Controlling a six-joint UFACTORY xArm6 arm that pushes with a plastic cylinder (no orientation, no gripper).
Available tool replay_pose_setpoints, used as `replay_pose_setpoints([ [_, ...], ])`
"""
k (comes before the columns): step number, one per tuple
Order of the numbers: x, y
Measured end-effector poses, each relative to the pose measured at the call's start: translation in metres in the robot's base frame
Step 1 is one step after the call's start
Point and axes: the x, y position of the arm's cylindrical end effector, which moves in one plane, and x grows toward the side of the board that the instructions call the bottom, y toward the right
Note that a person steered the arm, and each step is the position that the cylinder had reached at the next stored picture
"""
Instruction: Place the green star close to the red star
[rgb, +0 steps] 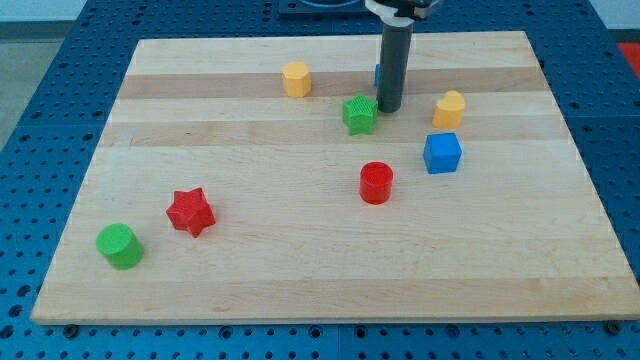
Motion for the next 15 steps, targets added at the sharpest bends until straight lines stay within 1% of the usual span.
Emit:
replay_pose_setpoints([
  [1, 0.023, 0.000],
  [2, 0.030, -0.008],
  [4, 0.030, -0.022],
  [8, 0.026, -0.009],
  [9, 0.008, -0.015],
  [11, 0.008, -0.015],
  [13, -0.015, -0.020],
  [14, -0.015, -0.020],
  [15, 0.006, -0.023],
])
